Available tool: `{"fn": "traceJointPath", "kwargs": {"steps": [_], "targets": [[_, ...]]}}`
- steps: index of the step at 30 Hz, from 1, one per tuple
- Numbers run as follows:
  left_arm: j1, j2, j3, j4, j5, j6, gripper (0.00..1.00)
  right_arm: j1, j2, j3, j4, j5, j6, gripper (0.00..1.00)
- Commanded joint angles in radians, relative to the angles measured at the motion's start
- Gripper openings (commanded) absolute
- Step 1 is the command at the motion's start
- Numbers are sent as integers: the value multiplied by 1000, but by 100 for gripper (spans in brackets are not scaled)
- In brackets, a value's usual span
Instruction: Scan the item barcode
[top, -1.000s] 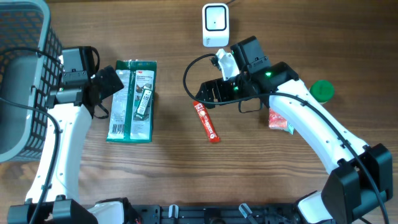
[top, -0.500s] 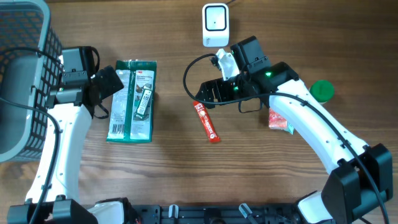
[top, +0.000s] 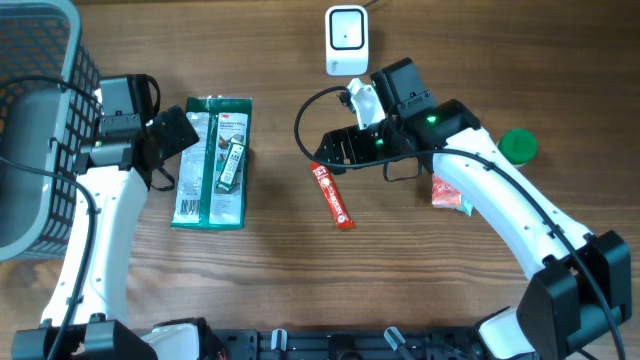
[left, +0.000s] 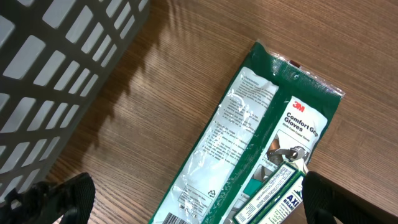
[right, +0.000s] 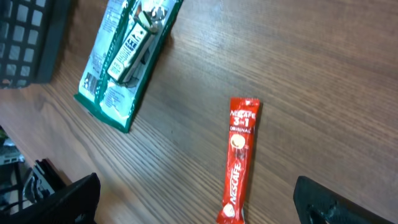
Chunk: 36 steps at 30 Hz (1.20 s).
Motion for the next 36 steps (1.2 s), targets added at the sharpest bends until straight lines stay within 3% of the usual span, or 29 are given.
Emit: {"fn": "traceJointPath", "kwargs": {"steps": [1,7,12,18,21,23,26,36], "targets": [[4,-6,3,3,2,-10,100,3,11,-7,52,-12,5,100],[4,-6,3,3,2,-10,100,3,11,-7,129,-13,18,100],[4,-6,3,3,2,-9,100,3,11,-7,137,-12,240,100],[4,-6,3,3,2,-10,100,3,11,-7,119,25,261,99],[4,-6,3,2,2,-9,100,3,11,-7,62,60,262,88],[4,-6,3,3,2,-9,100,3,11,-7,3,80,261,73],[4,-6,3,3,2,-9,100,5,11,-7,-56,137,238,65],[4,-6,3,3,2,-9,100,7,11,-7,-161,164,158,72]]}}
